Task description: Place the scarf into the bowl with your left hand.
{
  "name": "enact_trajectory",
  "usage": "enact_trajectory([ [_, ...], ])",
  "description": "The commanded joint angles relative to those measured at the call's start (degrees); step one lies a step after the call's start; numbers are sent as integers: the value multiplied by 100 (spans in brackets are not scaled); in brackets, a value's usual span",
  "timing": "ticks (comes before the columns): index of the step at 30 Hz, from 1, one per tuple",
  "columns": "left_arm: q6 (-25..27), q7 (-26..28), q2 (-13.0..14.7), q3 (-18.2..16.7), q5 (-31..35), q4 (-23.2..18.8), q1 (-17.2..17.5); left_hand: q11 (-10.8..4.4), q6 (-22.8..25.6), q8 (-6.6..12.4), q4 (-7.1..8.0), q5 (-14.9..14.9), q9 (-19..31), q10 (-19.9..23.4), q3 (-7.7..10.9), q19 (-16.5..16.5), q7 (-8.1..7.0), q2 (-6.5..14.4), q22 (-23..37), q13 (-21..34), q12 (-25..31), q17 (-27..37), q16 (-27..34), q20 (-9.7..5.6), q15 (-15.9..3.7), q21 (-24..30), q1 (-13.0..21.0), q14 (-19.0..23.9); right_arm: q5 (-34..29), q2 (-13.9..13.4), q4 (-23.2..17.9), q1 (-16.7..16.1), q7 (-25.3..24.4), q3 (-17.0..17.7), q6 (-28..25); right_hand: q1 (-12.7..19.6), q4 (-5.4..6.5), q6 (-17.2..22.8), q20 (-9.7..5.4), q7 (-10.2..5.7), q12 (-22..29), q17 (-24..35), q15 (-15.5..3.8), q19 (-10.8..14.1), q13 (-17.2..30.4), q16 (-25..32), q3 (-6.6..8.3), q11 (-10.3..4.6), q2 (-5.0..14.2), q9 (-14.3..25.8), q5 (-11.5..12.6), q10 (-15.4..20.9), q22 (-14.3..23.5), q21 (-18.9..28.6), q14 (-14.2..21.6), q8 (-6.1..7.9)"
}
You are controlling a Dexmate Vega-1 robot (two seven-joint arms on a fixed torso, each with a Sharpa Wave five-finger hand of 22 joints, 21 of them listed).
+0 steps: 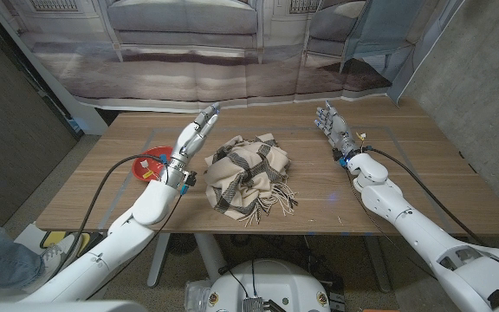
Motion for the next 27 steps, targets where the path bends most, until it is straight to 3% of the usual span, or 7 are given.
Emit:
enact_trajectory([
  [1,288,207,335,202,116,-288,-30,3,51,22,-14,31,22,54,-39,50,19,0,9,22,28,16,28,-124,4,11,48,84,11,23,-31,10,6,-6,-7,17,-41,53,-29,-9,27,14,-14,64,27,32,-3,-3,73,20,22,71,33,15,76,-10],
  [14,561,210,570,327,178,-566,-38,15,65,6,-17,52,23,77,-42,54,22,26,11,23,16,17,18,-107,2,-2,75,106,9,74,43,48,54,-32,31,11,-45,58,-20,-9,25,15,-10,65,27,33,-9,-3,78,20,20,73,33,14,87,-10],
  [20,706,455,631,326,426,-717,11,12,72,-1,-19,60,23,86,-42,55,16,37,12,23,10,18,14,-98,7,-8,86,114,7,84,64,46,56,-34,47,9,-46,61,-17,-5,24,15,-12,64,28,33,-12,-8,82,20,19,74,33,13,90,-10],
  [23,1046,789,714,281,793,-945,109,5,73,-5,-20,65,24,97,-43,56,15,44,12,23,10,18,10,-101,5,-11,93,115,12,85,66,42,58,-34,45,9,-48,63,-17,-7,25,15,-10,66,28,32,-13,-5,82,20,19,76,33,13,90,-10],
  [27,1110,760,793,361,760,-987,58,3,102,-1,-21,71,24,105,-42,59,9,55,13,23,6,19,8,-99,-1,-14,103,125,6,76,57,35,52,-37,34,9,-51,64,-19,-11,23,15,-2,67,28,29,-14,-8,84,20,19,76,33,13,84,-11],
])
